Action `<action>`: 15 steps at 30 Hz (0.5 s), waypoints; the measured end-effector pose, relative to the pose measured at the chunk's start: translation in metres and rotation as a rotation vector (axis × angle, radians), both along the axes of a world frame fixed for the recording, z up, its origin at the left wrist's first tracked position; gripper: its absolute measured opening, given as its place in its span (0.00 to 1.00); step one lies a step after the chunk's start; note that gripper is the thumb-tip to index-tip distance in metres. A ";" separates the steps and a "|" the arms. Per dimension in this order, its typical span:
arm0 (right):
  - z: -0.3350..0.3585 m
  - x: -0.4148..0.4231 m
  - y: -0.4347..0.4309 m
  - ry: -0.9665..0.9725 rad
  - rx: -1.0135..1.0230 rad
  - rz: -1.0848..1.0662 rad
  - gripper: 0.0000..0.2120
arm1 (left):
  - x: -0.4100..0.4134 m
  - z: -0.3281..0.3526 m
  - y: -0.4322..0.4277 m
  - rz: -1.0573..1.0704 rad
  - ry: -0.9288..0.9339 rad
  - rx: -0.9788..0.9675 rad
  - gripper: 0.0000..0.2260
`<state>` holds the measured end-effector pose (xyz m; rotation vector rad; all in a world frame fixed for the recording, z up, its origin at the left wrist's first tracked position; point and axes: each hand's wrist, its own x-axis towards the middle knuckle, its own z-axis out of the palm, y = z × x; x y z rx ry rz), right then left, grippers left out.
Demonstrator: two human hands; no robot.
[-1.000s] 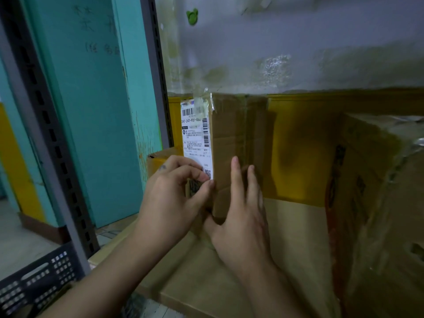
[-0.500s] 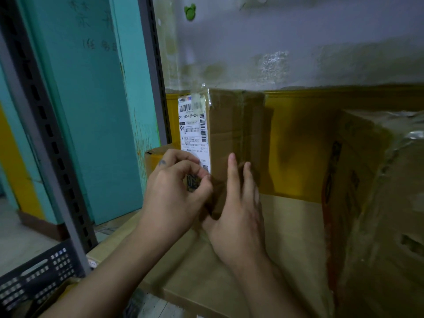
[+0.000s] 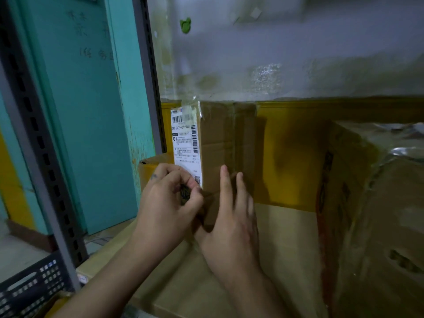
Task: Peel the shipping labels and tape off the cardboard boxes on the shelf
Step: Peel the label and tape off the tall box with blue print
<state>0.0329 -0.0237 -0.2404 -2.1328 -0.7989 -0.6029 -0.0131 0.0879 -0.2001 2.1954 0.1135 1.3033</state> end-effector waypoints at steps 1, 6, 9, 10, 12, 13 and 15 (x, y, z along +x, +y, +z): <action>-0.001 0.000 0.000 0.005 0.001 0.002 0.48 | -0.001 -0.001 0.001 -0.008 -0.002 -0.003 0.06; -0.002 -0.001 0.003 -0.050 0.048 -0.004 0.48 | -0.007 -0.004 0.001 -0.027 -0.015 -0.014 0.07; -0.003 0.000 0.002 -0.053 0.038 -0.013 0.49 | -0.007 -0.004 0.000 -0.018 -0.004 -0.009 0.07; -0.002 0.000 0.002 -0.055 0.037 -0.016 0.49 | -0.007 -0.004 0.001 -0.019 -0.007 -0.005 0.06; -0.001 0.000 0.002 -0.054 0.035 -0.016 0.49 | -0.006 -0.003 0.001 -0.021 -0.009 0.006 0.07; -0.001 0.000 0.002 -0.050 0.034 -0.016 0.49 | -0.006 -0.002 0.001 -0.022 -0.004 0.009 0.07; -0.001 -0.001 0.002 -0.042 0.029 -0.019 0.49 | -0.007 0.000 0.002 -0.021 0.004 0.012 0.06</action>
